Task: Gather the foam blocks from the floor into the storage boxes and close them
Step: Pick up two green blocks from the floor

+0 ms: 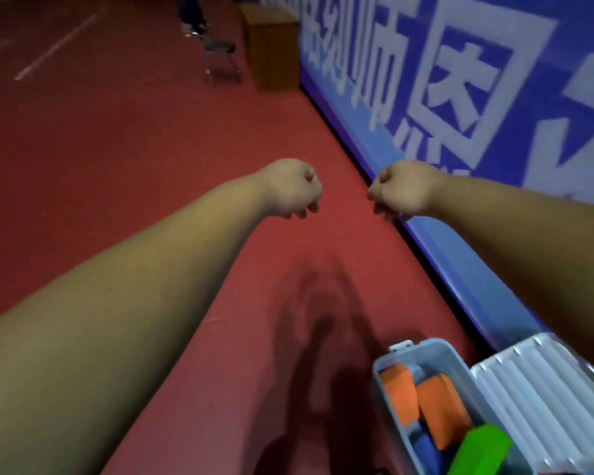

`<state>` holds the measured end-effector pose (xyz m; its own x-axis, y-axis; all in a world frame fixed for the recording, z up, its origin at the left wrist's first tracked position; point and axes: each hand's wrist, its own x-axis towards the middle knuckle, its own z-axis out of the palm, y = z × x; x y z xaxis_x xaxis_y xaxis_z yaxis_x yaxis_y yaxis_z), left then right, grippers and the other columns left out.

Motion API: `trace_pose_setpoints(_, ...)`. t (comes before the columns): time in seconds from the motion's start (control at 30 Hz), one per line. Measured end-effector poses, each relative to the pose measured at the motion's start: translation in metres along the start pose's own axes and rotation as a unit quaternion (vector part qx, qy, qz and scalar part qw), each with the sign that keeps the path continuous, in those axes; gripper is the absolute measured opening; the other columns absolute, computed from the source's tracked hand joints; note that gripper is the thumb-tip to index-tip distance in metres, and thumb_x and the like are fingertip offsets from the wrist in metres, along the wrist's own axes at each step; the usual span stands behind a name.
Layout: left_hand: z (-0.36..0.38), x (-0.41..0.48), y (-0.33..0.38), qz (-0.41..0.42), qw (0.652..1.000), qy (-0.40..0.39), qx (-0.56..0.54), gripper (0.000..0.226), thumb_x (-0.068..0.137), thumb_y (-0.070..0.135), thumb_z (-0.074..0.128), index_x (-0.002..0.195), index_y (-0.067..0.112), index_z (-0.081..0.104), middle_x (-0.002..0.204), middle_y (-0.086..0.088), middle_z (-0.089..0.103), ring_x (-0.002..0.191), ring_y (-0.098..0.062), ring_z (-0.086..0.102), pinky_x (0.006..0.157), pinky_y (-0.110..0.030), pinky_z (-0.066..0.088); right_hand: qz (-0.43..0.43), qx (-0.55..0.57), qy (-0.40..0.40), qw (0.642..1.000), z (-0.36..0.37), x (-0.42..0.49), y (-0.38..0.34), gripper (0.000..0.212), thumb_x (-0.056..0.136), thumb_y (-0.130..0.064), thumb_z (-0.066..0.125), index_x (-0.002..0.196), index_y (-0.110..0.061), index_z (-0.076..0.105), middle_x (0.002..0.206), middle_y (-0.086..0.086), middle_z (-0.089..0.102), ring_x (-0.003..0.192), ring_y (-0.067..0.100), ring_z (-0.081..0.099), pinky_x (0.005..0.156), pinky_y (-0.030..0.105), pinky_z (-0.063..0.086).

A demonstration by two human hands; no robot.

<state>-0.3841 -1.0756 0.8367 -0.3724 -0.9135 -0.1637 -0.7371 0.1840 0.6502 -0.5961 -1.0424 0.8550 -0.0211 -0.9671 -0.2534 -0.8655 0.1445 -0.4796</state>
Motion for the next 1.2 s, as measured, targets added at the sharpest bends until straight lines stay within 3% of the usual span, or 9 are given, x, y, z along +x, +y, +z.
trace_pose_setpoints(0.17, -0.108, -0.125, -0.174, -0.130, 0.989, 0.073, -0.025, 0.022, 0.103, 0.019, 0.051, 0.106, 0.006, 0.068, 0.095, -0.003, 0.079, 0.074, -0.020, 0.071, 0.068, -0.038, 0.058, -0.106, 0.001, -0.074, 0.992, 0.123, 0.027, -0.193, 0.021, 0.097, -0.022, 0.053, 0.091, -0.012, 0.070, 0.082, 0.004, 0.077, 0.068, 0.023, 0.075, 0.062, 0.037, 0.060)
trace_pose_setpoints(0.33, -0.198, -0.270, -0.321, -0.249, 0.957, 0.149, -0.014, 0.023, 0.099, 0.013, 0.051, 0.103, 0.005, 0.072, 0.094, -0.002, 0.080, 0.076, -0.022, 0.075, 0.063, -0.038, 0.060, -0.234, -0.035, -0.167, 0.957, 0.257, 0.007, -0.391, 0.025, 0.091, -0.023, 0.052, 0.087, -0.010, 0.073, 0.080, 0.010, 0.078, 0.077, 0.035, 0.076, 0.063, 0.046, 0.062)
trace_pose_setpoints(0.5, -0.247, -0.389, -0.416, -0.331, 0.920, 0.206, -0.042, 0.025, 0.096, 0.012, 0.050, 0.102, 0.006, 0.074, 0.090, 0.001, 0.080, 0.076, -0.023, 0.077, 0.061, -0.039, 0.062, -0.317, -0.037, -0.231, 0.919, 0.357, -0.039, -0.534, 0.022, 0.091, -0.021, 0.052, 0.091, -0.012, 0.072, 0.079, 0.006, 0.078, 0.079, 0.034, 0.076, 0.058, 0.036, 0.055)
trace_pose_setpoints(0.67, -0.256, -0.458, -0.465, -0.381, 0.892, 0.224, -0.091, 0.024, 0.096, 0.014, 0.050, 0.103, 0.009, 0.072, 0.090, 0.002, 0.079, 0.082, -0.024, 0.078, 0.060, -0.037, 0.061, -0.363, -0.077, -0.284, 0.884, 0.418, -0.071, -0.609, 0.022, 0.090, -0.023, 0.052, 0.091, -0.015, 0.072, 0.078, 0.004, 0.078, 0.077, 0.032, 0.076, 0.059, 0.039, 0.058)
trace_pose_setpoints(0.83, -0.253, -0.494, -0.502, -0.414, 0.868, 0.237, -0.135, 0.023, 0.097, 0.016, 0.051, 0.104, 0.011, 0.072, 0.093, 0.002, 0.079, 0.080, -0.021, 0.078, 0.061, -0.036, 0.061, -0.401, -0.116, -0.322, 0.849, 0.464, -0.082, -0.655, 0.017, 0.095, -0.021, 0.055, 0.094, -0.017, 0.071, 0.079, 0.000, 0.078, 0.061, 0.016, 0.072, 0.056, 0.033, 0.053)
trace_pose_setpoints(1.0, -0.254, -0.523, -0.542, -0.464, 0.832, 0.251, -0.170, 0.022, 0.099, 0.017, 0.051, 0.105, 0.012, 0.071, 0.095, 0.002, 0.079, 0.081, -0.020, 0.078, 0.059, -0.032, 0.060, -0.435, -0.138, -0.359, 0.814, 0.516, -0.078, -0.705, 0.019, 0.094, -0.021, 0.054, 0.092, -0.015, 0.072, 0.080, 0.004, 0.078, 0.075, 0.029, 0.076, 0.058, 0.035, 0.054)
trace_pose_setpoints(1.07, -0.258, -0.534, -0.559, -0.488, 0.816, 0.254, -0.177, 0.022, 0.099, 0.017, 0.050, 0.106, 0.011, 0.070, 0.096, 0.002, 0.079, 0.081, -0.020, 0.077, 0.065, -0.036, 0.061, -0.448, -0.135, -0.377, 0.799, 0.540, -0.072, -0.725, 0.019, 0.095, -0.021, 0.054, 0.092, -0.015, 0.071, 0.081, 0.003, 0.078, 0.070, 0.025, 0.076, 0.055, 0.033, 0.052)
trace_pose_setpoints(1.2, -0.267, -0.554, -0.596, -0.552, 0.770, 0.269, -0.176, 0.023, 0.097, 0.016, 0.051, 0.106, 0.011, 0.071, 0.083, 0.006, 0.077, 0.057, -0.006, 0.068, 0.058, -0.032, 0.059, -0.456, -0.141, -0.424, 0.770, 0.586, -0.054, -0.763, 0.016, 0.098, -0.019, 0.053, 0.095, -0.014, 0.069, 0.084, 0.002, 0.078, 0.062, 0.017, 0.071, 0.055, 0.032, 0.050)
